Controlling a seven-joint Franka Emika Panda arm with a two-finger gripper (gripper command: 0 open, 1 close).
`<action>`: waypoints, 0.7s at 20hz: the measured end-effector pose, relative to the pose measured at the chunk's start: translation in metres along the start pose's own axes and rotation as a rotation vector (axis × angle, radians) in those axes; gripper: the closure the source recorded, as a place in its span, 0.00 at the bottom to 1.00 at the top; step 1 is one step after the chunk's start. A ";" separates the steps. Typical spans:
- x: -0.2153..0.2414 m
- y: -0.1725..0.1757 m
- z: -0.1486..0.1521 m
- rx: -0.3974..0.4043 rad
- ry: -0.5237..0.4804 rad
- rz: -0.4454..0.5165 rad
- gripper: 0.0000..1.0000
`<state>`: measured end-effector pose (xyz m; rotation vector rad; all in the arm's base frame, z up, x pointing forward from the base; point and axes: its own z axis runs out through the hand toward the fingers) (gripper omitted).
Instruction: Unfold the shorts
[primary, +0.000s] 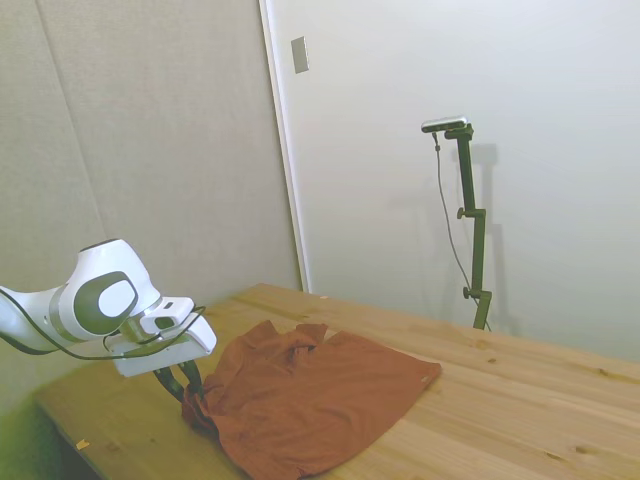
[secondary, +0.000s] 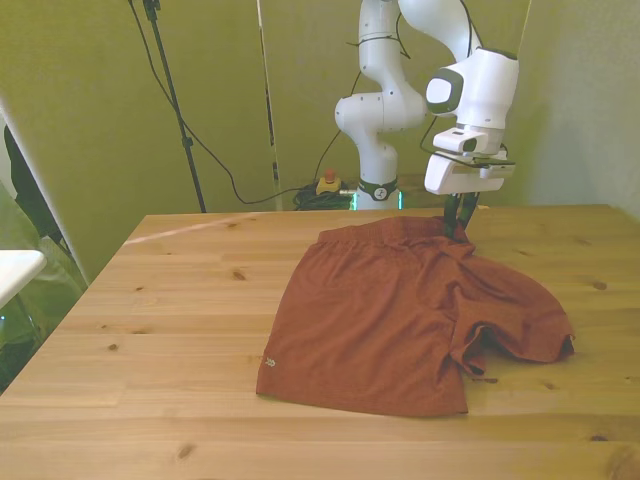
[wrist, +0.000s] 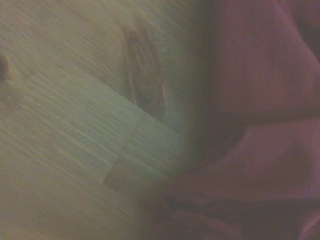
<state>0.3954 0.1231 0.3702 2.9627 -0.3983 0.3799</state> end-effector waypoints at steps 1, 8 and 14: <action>0.001 -0.001 -0.003 0.002 0.006 -0.001 0.00; 0.010 -0.015 -0.045 0.015 0.052 -0.011 0.00; 0.038 0.008 -0.096 0.030 0.082 0.085 0.00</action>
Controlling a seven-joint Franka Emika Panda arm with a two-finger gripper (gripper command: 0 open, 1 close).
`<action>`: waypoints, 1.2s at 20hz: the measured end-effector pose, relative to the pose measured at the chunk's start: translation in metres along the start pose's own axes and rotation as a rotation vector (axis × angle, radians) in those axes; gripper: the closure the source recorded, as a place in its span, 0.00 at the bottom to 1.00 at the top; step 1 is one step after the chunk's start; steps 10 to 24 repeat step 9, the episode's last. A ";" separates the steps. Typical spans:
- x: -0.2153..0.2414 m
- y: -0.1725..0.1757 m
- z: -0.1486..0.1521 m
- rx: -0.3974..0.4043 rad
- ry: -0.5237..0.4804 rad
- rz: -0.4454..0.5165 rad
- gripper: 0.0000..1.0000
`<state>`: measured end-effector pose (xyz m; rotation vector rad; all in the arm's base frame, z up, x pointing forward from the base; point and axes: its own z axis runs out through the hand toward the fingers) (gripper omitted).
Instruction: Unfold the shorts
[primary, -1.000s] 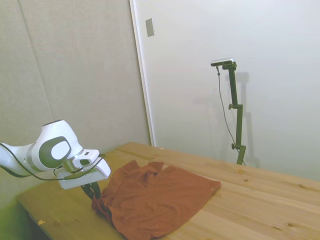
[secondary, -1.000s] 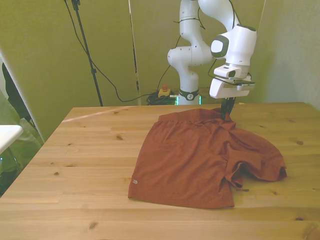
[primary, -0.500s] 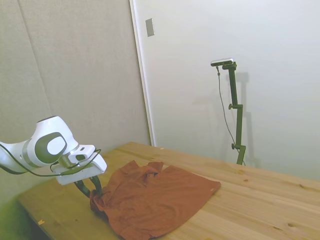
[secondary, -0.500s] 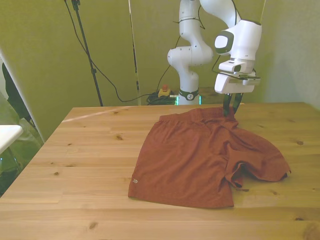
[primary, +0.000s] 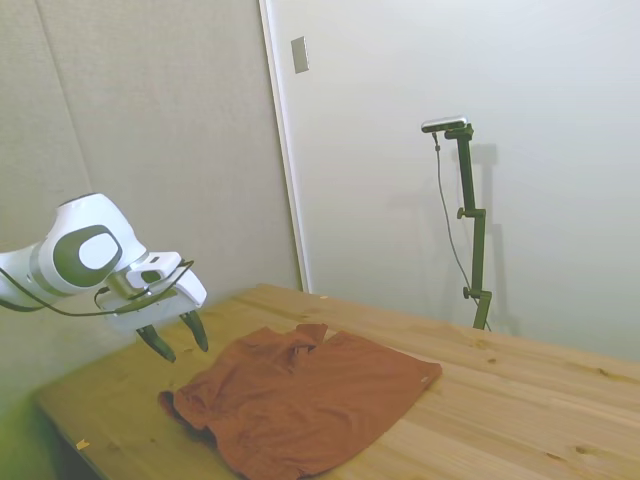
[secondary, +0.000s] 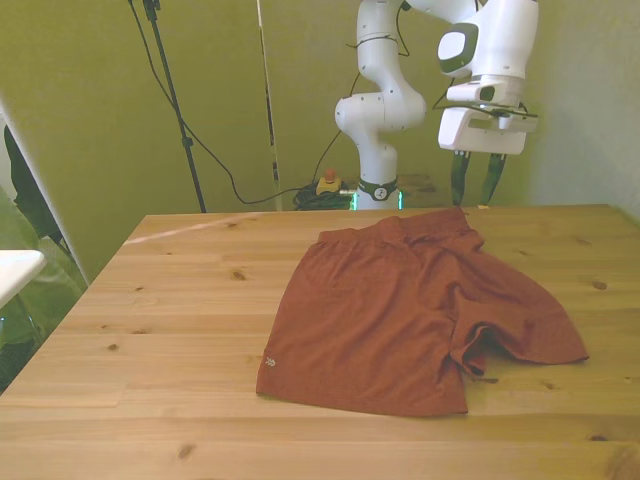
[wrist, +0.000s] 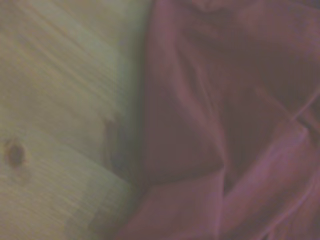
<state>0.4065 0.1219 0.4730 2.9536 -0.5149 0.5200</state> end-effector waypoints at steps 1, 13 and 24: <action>0.008 0.009 -0.009 -0.001 0.004 0.028 0.00; 0.065 0.082 -0.073 0.014 0.031 0.316 0.00; 0.065 0.082 -0.073 0.014 0.031 0.316 0.00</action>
